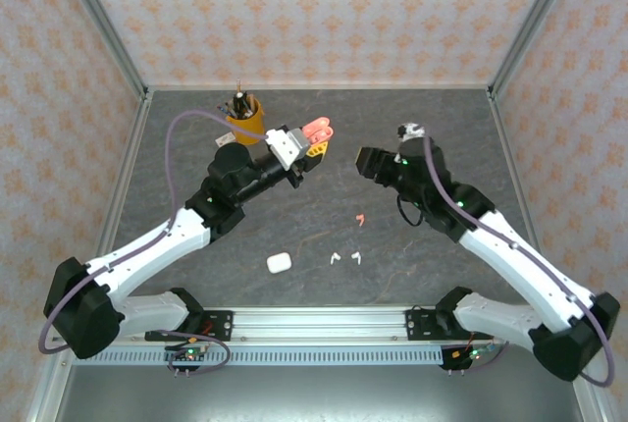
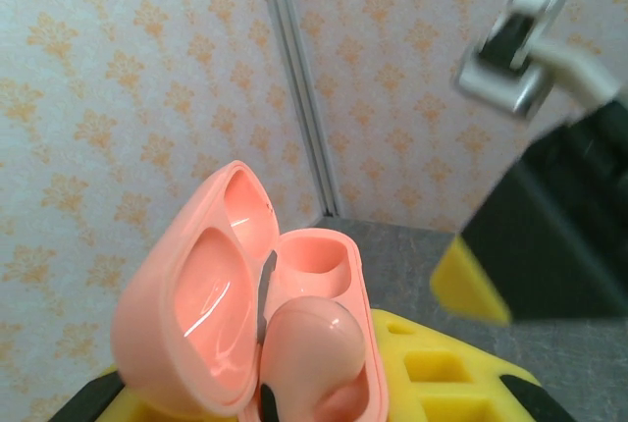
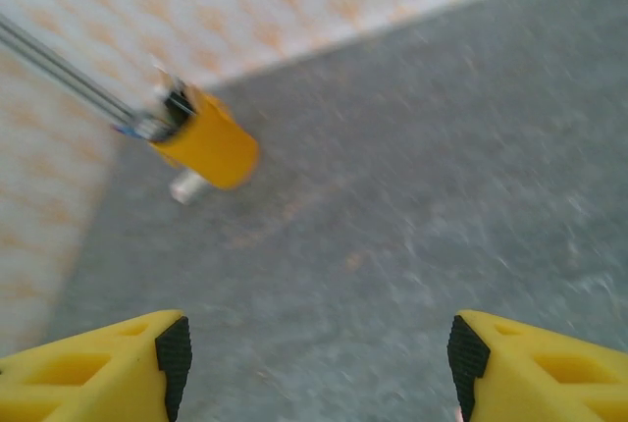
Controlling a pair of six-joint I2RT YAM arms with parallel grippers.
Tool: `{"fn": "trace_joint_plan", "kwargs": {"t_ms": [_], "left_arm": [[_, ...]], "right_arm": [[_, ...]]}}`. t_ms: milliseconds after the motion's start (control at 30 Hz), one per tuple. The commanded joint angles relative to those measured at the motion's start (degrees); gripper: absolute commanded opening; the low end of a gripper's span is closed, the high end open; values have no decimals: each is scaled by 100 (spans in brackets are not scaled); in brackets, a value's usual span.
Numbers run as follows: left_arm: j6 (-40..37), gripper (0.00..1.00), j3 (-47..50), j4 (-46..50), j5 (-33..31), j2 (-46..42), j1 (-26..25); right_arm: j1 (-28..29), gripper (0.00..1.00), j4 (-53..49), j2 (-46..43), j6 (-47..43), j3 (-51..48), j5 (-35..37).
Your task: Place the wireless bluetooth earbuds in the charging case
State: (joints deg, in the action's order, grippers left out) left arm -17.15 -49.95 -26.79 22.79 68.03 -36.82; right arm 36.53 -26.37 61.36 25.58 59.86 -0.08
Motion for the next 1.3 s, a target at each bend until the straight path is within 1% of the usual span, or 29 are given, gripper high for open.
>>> {"fn": "trace_joint_plan", "kwargs": {"t_ms": [0, 200, 333, 467, 733, 900, 1267], "left_arm": [[-268, 0, 90, -108, -346, -251, -23], [-352, 0, 165, -68, -547, -317, -10], [-347, 0, 200, -82, -607, -291, -10], [-351, 0, 231, -120, -639, -242, -1], [-309, 0, 299, -225, -639, -220, 51], [-252, 0, 307, -284, -617, -186, 80], [-184, 0, 346, -326, -565, -185, 121]], "right_arm": [[-13, 71, -1271, 676, 178, 387, 445], [-15, 70, -1577, 1748, 414, 457, 604], [-15, 69, -1620, 2446, 494, 537, 511], [-22, 65, -1657, 3023, 552, 615, 333], [-15, 60, -1544, 3575, 355, 552, -176], [54, 57, -1468, 3882, 264, 577, -367], [187, 53, -1411, 4372, 247, 685, -267]]}}
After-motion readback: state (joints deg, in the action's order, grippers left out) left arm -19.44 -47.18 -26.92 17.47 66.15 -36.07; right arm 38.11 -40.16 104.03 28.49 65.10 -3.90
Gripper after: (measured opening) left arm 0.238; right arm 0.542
